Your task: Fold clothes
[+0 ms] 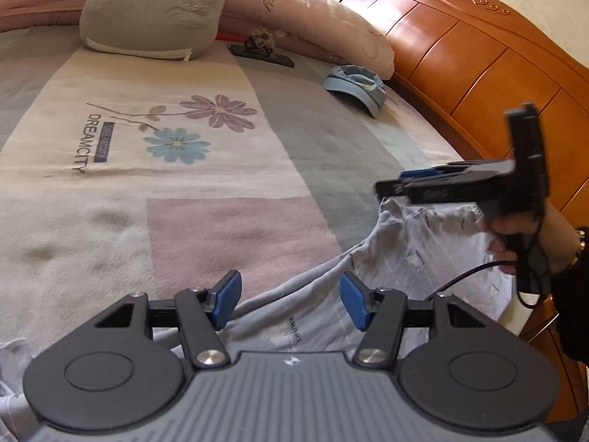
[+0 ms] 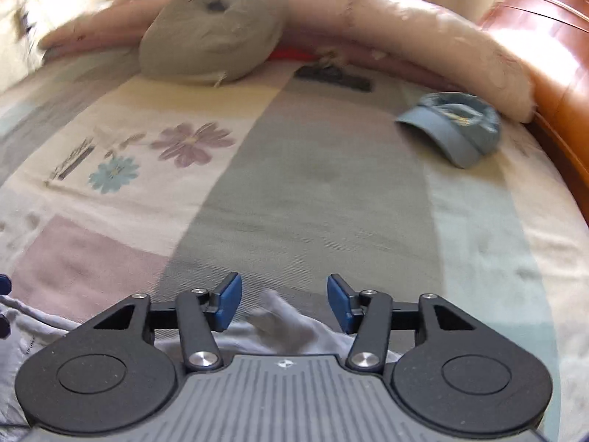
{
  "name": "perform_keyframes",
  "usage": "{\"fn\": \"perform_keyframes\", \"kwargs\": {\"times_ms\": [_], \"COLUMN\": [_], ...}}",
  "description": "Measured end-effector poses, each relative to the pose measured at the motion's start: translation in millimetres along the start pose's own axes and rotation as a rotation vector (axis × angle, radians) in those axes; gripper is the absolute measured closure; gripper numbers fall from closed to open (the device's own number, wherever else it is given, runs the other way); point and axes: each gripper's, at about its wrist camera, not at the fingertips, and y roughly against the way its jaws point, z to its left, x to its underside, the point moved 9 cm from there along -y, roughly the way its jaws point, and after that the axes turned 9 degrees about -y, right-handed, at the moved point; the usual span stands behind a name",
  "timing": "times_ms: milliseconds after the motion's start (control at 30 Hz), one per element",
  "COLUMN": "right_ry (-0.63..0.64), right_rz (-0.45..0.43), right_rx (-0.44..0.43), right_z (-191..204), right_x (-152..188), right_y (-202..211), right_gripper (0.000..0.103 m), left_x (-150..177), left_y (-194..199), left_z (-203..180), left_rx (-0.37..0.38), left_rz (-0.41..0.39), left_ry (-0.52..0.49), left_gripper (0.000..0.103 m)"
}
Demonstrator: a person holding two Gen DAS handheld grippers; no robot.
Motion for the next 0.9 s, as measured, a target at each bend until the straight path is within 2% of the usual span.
{"fn": "perform_keyframes", "kwargs": {"times_ms": [67, 133, 300, 500, 700, 833, 900], "right_ry": [0.064, 0.073, -0.002, -0.016, -0.026, -0.046, -0.071], "right_rz": [0.023, 0.028, 0.03, 0.007, -0.029, -0.061, -0.08], "right_rx": [0.072, 0.122, 0.116, 0.143, 0.07, 0.018, -0.002], "right_z": [0, -10, -34, -45, -42, -41, -43], "right_x": [4, 10, 20, 25, 14, 11, 12], "right_y": [-7, -6, 4, 8, 17, 35, 47], "right_gripper": [0.045, 0.045, 0.043, 0.042, 0.042, 0.04, 0.039], "left_x": [-6, -13, -31, -52, -53, -55, -61], "left_y": [-1, -2, -14, -57, -111, -132, -138], "left_z": [-2, -3, -9, -31, -42, -57, -61], "left_rx": [0.002, 0.008, 0.019, 0.04, -0.019, 0.007, 0.045], "left_rz": [-0.005, -0.011, -0.012, 0.013, 0.065, 0.092, 0.093], "left_ry": [-0.013, -0.026, -0.062, -0.144, -0.199, -0.297, -0.306], "left_gripper": [0.044, 0.044, 0.043, 0.043, 0.044, 0.043, 0.043]}}
